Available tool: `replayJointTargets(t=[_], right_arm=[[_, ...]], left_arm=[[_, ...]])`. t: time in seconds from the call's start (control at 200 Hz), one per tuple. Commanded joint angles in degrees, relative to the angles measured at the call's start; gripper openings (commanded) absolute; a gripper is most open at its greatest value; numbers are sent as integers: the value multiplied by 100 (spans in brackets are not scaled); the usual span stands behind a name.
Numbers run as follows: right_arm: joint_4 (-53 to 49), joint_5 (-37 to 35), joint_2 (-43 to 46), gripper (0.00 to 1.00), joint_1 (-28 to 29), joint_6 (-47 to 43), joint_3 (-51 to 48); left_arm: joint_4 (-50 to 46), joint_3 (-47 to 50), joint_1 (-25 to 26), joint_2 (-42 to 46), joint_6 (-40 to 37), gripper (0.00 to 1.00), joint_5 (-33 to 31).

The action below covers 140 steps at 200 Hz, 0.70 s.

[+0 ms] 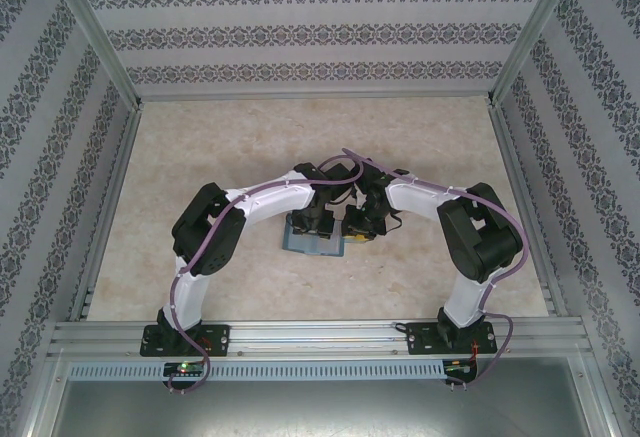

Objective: Take the credit cards out of the card holder

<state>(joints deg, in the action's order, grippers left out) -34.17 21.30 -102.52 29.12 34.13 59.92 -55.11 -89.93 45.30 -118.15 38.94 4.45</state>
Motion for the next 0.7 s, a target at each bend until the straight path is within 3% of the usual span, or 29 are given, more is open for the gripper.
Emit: replayJointTargets(t=[0.0,0.42,0.694], right_arm=[[-169,-170,105,28,41,-62,4],[-171,-21,493,28,-100,-19,-161],[-327,-432,345,28,-134,-128,-218]], left_arm=[[-131,-102,78,87,-87,43,64],[449,-19,40,308,111,35,591],[1132,220,-43,319,359,35,1282]])
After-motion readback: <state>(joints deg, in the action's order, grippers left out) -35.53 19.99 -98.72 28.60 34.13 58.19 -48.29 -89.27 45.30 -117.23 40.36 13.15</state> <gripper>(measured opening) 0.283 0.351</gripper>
